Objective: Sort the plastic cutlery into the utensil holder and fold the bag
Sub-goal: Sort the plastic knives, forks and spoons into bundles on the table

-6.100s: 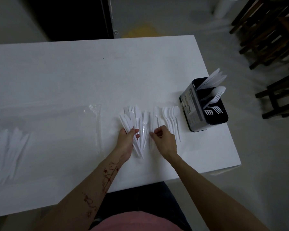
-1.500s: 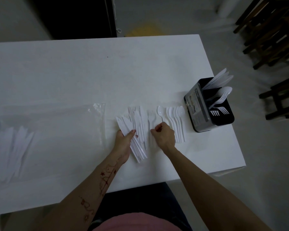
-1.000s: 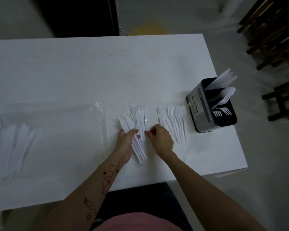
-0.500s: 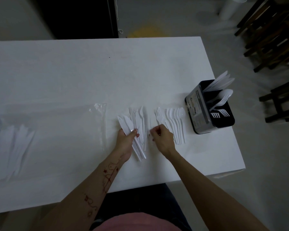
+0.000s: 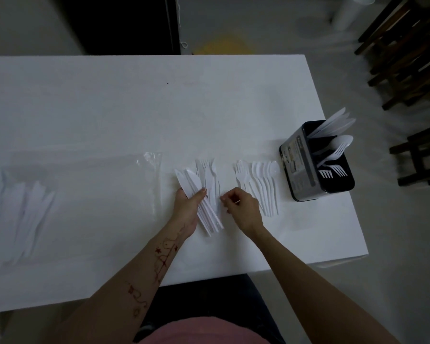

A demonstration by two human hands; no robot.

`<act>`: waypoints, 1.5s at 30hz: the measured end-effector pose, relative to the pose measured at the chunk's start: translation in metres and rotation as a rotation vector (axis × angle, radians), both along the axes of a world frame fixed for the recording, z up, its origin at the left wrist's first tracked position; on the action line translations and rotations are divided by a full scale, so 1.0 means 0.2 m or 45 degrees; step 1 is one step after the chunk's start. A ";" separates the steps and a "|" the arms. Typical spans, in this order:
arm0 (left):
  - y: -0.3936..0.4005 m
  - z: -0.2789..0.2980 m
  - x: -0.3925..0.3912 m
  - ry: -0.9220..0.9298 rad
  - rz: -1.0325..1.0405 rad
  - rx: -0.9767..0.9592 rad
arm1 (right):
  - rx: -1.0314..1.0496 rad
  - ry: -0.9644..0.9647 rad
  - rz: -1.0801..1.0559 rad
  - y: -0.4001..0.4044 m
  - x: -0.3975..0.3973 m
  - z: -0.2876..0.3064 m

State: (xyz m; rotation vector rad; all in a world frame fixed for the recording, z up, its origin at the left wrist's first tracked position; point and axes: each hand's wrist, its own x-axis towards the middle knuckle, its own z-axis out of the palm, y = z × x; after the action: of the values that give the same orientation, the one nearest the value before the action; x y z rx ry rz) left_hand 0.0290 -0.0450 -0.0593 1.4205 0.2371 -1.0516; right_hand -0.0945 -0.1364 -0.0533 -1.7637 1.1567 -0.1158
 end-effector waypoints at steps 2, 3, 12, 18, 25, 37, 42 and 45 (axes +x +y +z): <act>0.01 -0.01 0.00 0.005 -0.016 -0.006 | -0.109 0.168 -0.030 -0.01 0.02 -0.04; 0.02 -0.01 0.01 0.001 -0.030 -0.003 | -0.126 0.234 -0.033 -0.01 0.04 -0.04; 0.05 -0.03 0.01 0.003 -0.059 0.011 | -0.207 0.533 0.021 0.00 0.12 0.01; 0.05 -0.03 0.01 0.031 -0.054 0.014 | -0.352 0.601 0.093 0.00 0.07 0.02; 0.04 -0.02 -0.01 0.036 -0.074 -0.005 | -0.300 0.530 0.110 -0.03 0.01 0.03; -0.01 0.02 -0.04 0.026 -0.116 -0.076 | 0.590 -0.099 0.059 -0.06 -0.05 0.12; -0.02 0.00 -0.04 -0.018 -0.139 -0.010 | 0.578 -0.063 0.097 -0.06 -0.03 0.13; -0.02 -0.02 -0.04 -0.070 -0.117 0.092 | 0.605 -0.022 0.023 -0.05 -0.01 0.13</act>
State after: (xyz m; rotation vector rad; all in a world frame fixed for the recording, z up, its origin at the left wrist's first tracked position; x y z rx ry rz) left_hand 0.0204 -0.0498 -0.0639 1.5350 0.1726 -1.0866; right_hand -0.0965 -0.1466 -0.0274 -1.3480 1.0520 0.1457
